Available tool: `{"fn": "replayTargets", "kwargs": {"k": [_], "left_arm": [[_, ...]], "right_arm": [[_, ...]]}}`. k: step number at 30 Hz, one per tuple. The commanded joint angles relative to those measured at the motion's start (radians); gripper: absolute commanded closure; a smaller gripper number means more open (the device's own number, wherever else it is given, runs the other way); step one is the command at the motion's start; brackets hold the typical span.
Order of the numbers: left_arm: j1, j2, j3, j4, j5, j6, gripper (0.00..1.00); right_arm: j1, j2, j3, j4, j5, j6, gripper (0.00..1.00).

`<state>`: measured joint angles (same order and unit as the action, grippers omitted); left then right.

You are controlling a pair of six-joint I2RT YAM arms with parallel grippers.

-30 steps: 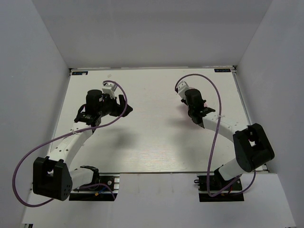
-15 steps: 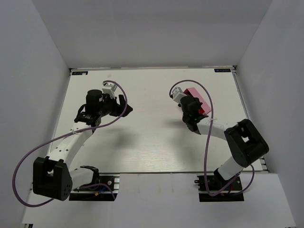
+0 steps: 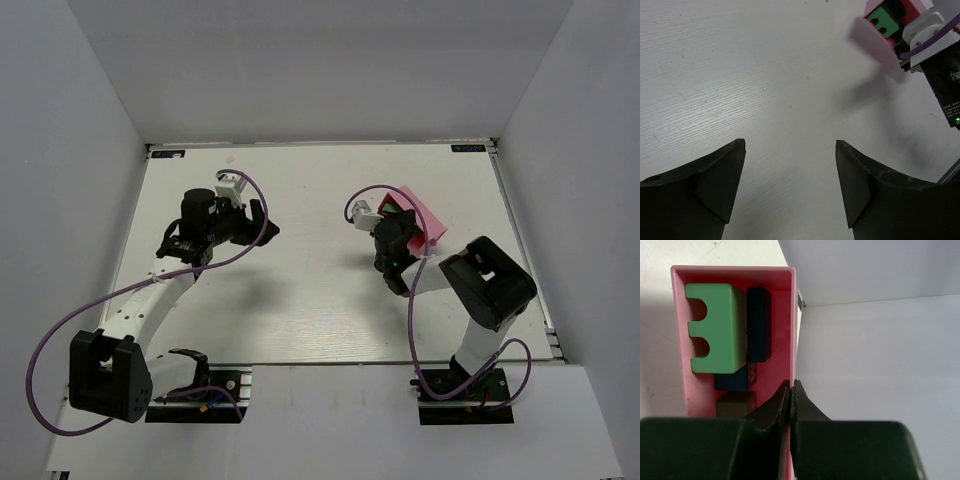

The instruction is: Build the wood block tower

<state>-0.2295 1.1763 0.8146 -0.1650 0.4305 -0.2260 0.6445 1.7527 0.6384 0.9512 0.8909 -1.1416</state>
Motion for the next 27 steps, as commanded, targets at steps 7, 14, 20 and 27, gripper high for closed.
{"fn": "replayTargets", "kwargs": {"k": [7, 14, 20, 27], "left_arm": [[0.001, -0.007, 0.034, 0.004, 0.014, 0.005, 0.18], [0.001, -0.007, 0.034, 0.004, 0.014, 0.005, 0.16], [0.001, -0.007, 0.034, 0.004, 0.014, 0.005, 0.16], [0.001, -0.007, 0.034, 0.004, 0.014, 0.005, 0.16]], "right_arm": [[0.018, 0.022, 0.010, 0.161, 0.062, -0.032, 1.00], [0.018, 0.022, 0.029, 0.003, 0.049, 0.068, 1.00], [0.018, 0.034, 0.033, -0.029, 0.043, 0.082, 0.87], [0.023, 0.045, 0.046, -0.149, 0.029, 0.131, 0.50]]}}
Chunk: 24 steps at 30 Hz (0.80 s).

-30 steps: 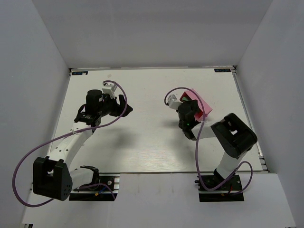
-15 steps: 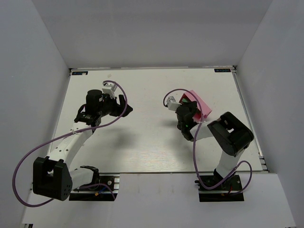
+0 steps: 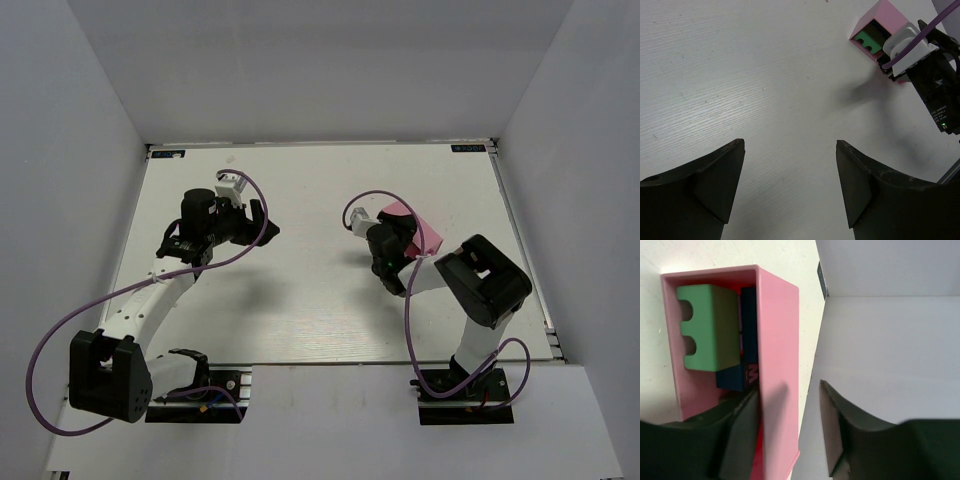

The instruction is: Build the wood block tower

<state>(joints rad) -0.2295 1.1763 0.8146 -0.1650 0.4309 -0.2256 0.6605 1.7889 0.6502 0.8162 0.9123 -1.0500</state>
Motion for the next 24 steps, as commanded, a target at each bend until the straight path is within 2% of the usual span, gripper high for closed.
{"fn": "replayTargets", "kwargs": {"k": [1, 2, 5, 6, 9, 11, 14, 16, 19, 24], "left_arm": [[0.001, -0.007, 0.034, 0.004, 0.014, 0.005, 0.16], [0.001, -0.007, 0.034, 0.004, 0.014, 0.005, 0.16], [0.001, -0.007, 0.034, 0.004, 0.014, 0.005, 0.16], [0.001, -0.007, 0.034, 0.004, 0.014, 0.005, 0.16], [0.001, -0.007, 0.034, 0.004, 0.014, 0.005, 0.16], [0.001, -0.007, 0.034, 0.004, 0.014, 0.005, 0.16], [0.001, -0.007, 0.034, 0.004, 0.014, 0.005, 0.16], [0.001, -0.007, 0.034, 0.004, 0.014, 0.014, 0.16], [0.001, -0.007, 0.034, 0.004, 0.014, 0.014, 0.16], [0.001, -0.016, 0.024, 0.015, 0.039, 0.014, 0.15]], "right_arm": [[0.011, 0.006, 0.040, -0.020, 0.007, 0.042, 0.46], [0.013, 0.006, 0.039, -0.029, 0.004, 0.047, 0.46], [0.022, -0.017, 0.040, -0.067, -0.001, 0.064, 0.35], [0.024, -0.023, 0.042, -0.081, -0.013, 0.076, 0.35], [0.037, -0.095, 0.054, -0.184, -0.067, 0.128, 0.30], [0.045, -0.168, 0.072, -0.319, -0.102, 0.217, 0.29], [0.045, -0.264, 0.113, -0.545, -0.258, 0.341, 0.28], [0.039, -0.299, 0.127, -0.621, -0.366, 0.415, 0.28], [0.033, -0.373, 0.154, -0.702, -0.470, 0.494, 0.21], [0.004, -0.396, 0.218, -0.868, -0.596, 0.596, 0.15]]}}
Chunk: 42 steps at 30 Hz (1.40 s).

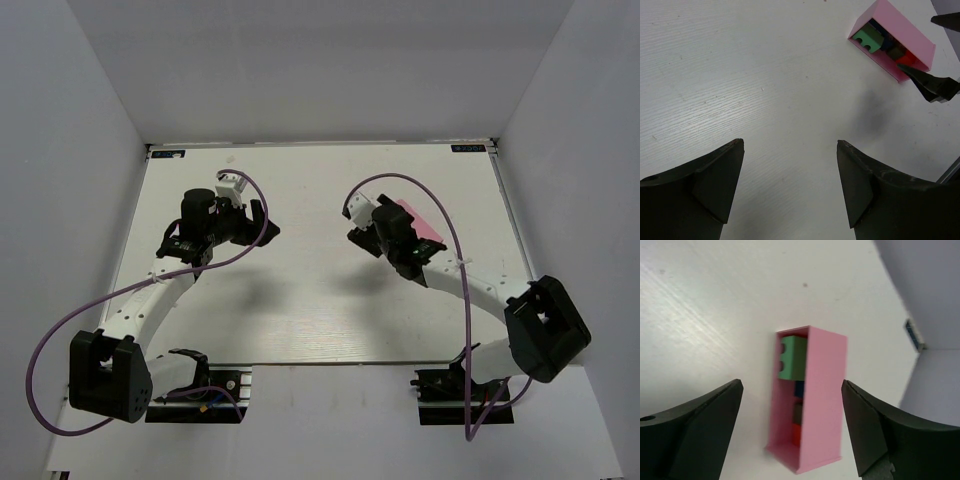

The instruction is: Build the wood block tower

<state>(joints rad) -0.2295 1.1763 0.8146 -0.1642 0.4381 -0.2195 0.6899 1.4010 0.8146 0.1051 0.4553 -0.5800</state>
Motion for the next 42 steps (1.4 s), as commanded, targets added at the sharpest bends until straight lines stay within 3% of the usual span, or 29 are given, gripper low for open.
{"fn": "replayTargets", "kwargs": {"k": [1, 7, 18, 42], "left_arm": [[0.001, -0.017, 0.024, 0.014, 0.031, 0.008, 0.15], [0.001, -0.017, 0.024, 0.023, 0.040, 0.017, 0.13], [0.001, -0.026, 0.024, 0.023, 0.050, 0.017, 0.10], [0.001, -0.026, 0.024, 0.023, 0.059, 0.017, 0.09]], "right_arm": [[-0.029, -0.004, 0.066, -0.192, -0.164, 0.159, 0.13], [-0.167, 0.039, 0.216, -0.353, -0.342, 0.258, 0.10], [-0.352, 0.104, 0.255, -0.450, -0.524, 0.263, 0.10], [-0.444, 0.128, 0.232, -0.418, -0.464, 0.233, 0.10]]}}
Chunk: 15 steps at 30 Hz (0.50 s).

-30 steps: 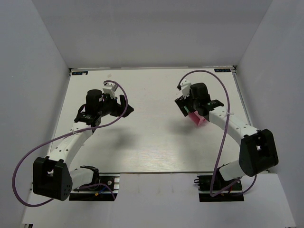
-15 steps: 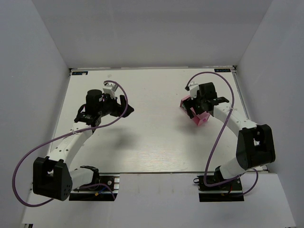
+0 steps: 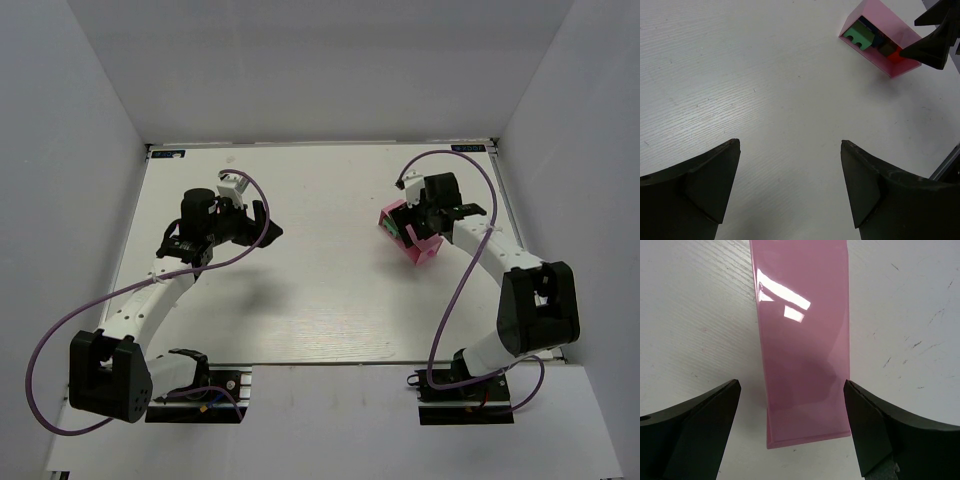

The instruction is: Build the wood block tower

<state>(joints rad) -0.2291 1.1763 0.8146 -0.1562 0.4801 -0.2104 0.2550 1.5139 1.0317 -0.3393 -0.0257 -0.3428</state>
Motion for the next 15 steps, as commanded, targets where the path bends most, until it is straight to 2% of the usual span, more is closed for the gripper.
{"fn": "replayTargets", "kwargs": {"k": [1, 15], "left_arm": [[0.001, -0.026, 0.024, 0.015, 0.017, 0.008, 0.08], [0.001, -0.026, 0.015, 0.015, 0.017, 0.008, 0.08]], "right_arm": [[-0.011, 0.020, 0.011, 0.028, 0.018, -0.005, 0.10], [-0.039, 0.049, 0.014, 0.043, 0.050, -0.022, 0.10]]}}
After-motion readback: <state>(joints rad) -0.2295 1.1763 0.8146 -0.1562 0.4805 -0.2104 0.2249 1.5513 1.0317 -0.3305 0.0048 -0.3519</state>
